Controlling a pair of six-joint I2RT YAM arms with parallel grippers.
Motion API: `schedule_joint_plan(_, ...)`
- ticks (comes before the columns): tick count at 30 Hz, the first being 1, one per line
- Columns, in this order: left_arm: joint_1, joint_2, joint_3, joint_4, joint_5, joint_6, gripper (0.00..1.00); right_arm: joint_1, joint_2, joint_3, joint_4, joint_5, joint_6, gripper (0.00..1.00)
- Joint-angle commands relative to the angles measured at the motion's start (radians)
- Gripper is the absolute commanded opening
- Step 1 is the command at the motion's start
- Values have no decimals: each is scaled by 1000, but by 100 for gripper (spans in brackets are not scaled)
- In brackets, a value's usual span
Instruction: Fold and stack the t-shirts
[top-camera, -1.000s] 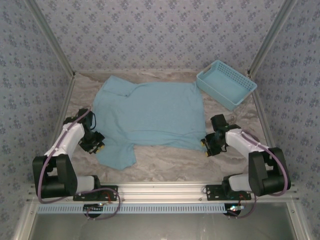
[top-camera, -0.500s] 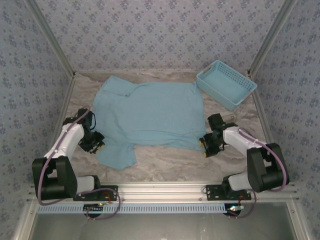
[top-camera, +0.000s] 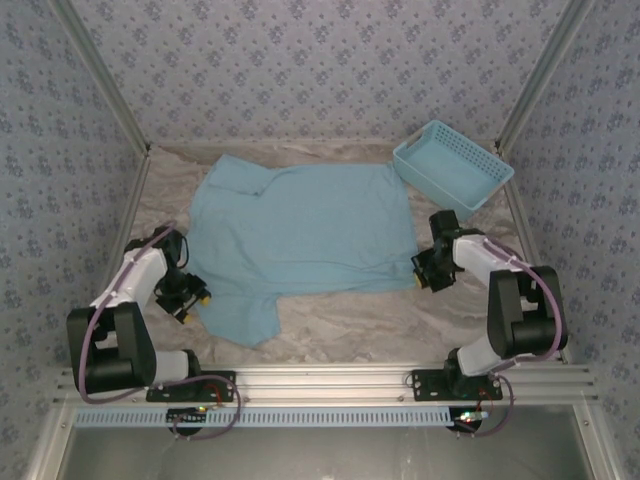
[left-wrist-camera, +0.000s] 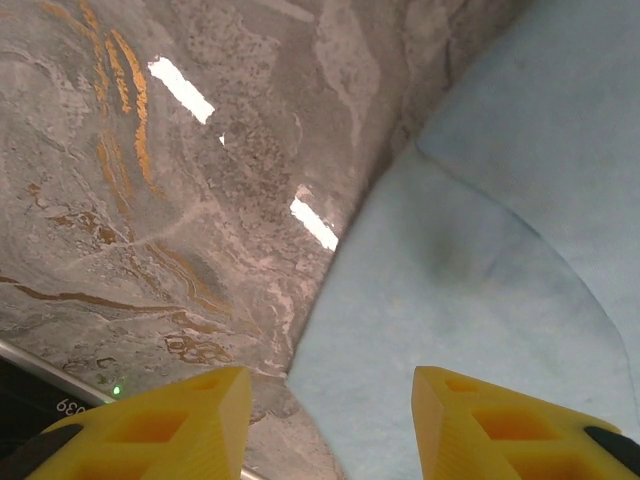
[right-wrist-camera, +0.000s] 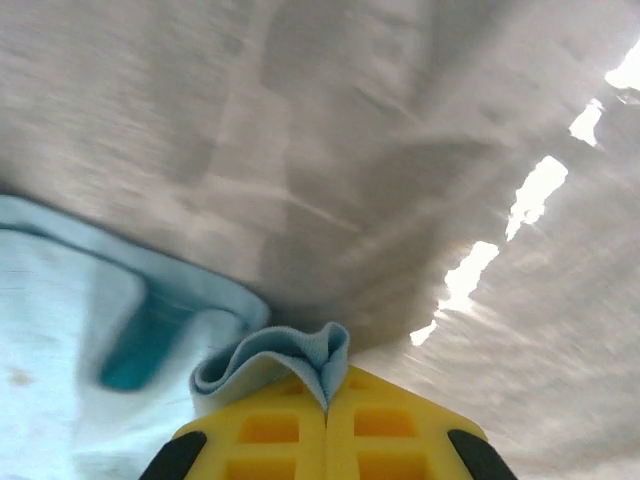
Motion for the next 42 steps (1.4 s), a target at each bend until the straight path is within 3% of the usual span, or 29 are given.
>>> schedule_joint_plan(1, 1, 30, 17, 55, 3, 20, 48, -8, 26, 48, 2, 19, -109, 0)
schedule_joint_plan(4, -19, 82, 33, 178, 9, 25, 50, -9, 39, 59, 21, 0, -121, 0)
schedule_joint_plan(7, -61, 179, 34, 232, 35, 12, 46, -10, 44, 60, 34, -8, -123, 0)
schedule_joint_plan(9, -95, 249, 40, 219, 28, 5, 36, -10, 41, 61, 31, -4, -124, 0)
schedule_joint_plan(13, -116, 277, 38, 214, -5, -17, 0, -10, 29, 69, 22, 5, -126, 0)
schedule_joint_plan(17, -138, 147, 130, 96, -100, -41, 0, -14, 20, 91, 11, 23, -144, 0)
schedule_joint_plan(23, -145, 132, 307, -56, -80, -51, 0, -37, 29, 120, -19, 35, -172, 0)
schedule_joint_plan(29, -143, 315, 459, -17, -14, -17, 0, -58, 72, 177, -18, 37, -202, 0)
schedule_joint_plan(36, -164, 599, 807, -28, 47, -6, 0, -78, 144, 270, -17, 94, -243, 0)
schedule_joint_plan(39, -183, 655, 929, -92, 23, -6, 0, -81, 190, 318, -27, 89, -264, 0)
schedule_joint_plan(42, -180, 678, 932, -50, 61, 3, 1, -80, 210, 340, -18, 101, -267, 0)
